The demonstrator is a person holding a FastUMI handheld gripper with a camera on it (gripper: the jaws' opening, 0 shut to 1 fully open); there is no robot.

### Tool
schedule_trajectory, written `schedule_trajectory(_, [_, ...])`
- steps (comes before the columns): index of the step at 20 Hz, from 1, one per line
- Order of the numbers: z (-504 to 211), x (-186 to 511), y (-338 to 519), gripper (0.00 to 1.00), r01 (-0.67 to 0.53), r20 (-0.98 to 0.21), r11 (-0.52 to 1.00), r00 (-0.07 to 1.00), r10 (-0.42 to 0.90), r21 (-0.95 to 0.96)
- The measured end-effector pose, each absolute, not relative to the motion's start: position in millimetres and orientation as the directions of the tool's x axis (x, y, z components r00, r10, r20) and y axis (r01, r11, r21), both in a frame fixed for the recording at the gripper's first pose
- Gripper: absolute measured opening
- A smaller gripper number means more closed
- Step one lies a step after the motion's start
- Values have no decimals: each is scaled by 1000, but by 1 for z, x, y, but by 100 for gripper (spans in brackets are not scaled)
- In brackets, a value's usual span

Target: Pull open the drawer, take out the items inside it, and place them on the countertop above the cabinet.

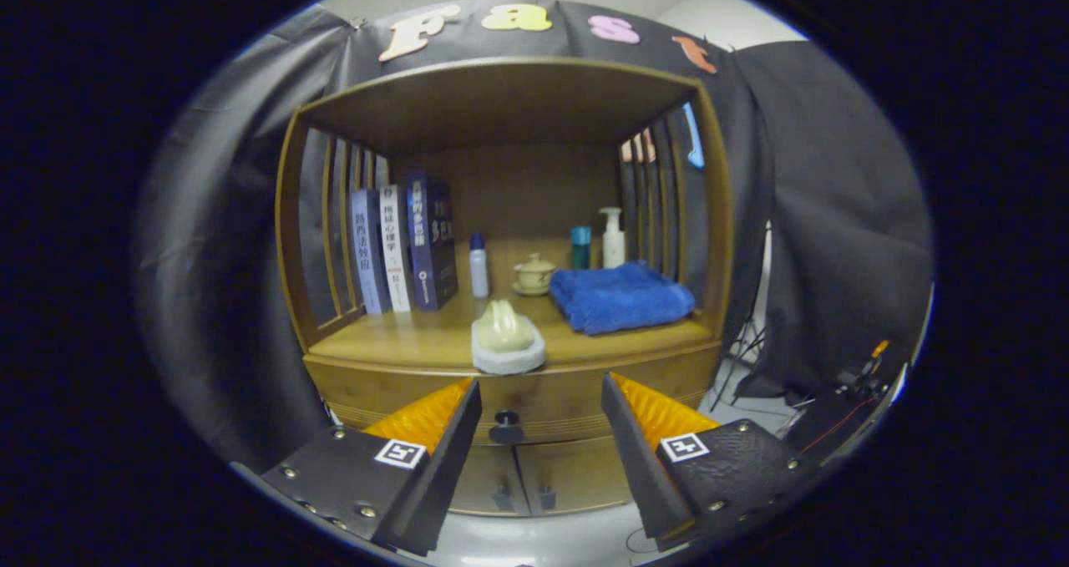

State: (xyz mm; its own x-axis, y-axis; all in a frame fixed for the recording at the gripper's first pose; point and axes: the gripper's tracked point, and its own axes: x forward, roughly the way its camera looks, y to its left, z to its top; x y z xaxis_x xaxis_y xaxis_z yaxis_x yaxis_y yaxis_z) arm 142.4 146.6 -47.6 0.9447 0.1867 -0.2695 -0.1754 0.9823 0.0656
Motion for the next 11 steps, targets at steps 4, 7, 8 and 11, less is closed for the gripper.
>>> schedule_trajectory(4, [-9, 118, 105, 87, -130, -217, 991, 968, 129, 10])
schedule_trajectory(7, [9, 113, 83, 87, -121, -192, 992, 975, 116, -17])
schedule_trajectory(8, [15, 113, 77, 87, -121, -178, 992, 977, 115, -21])
schedule_trajectory(11, [22, 113, 57, 87, -110, -170, 994, 980, 106, -14])
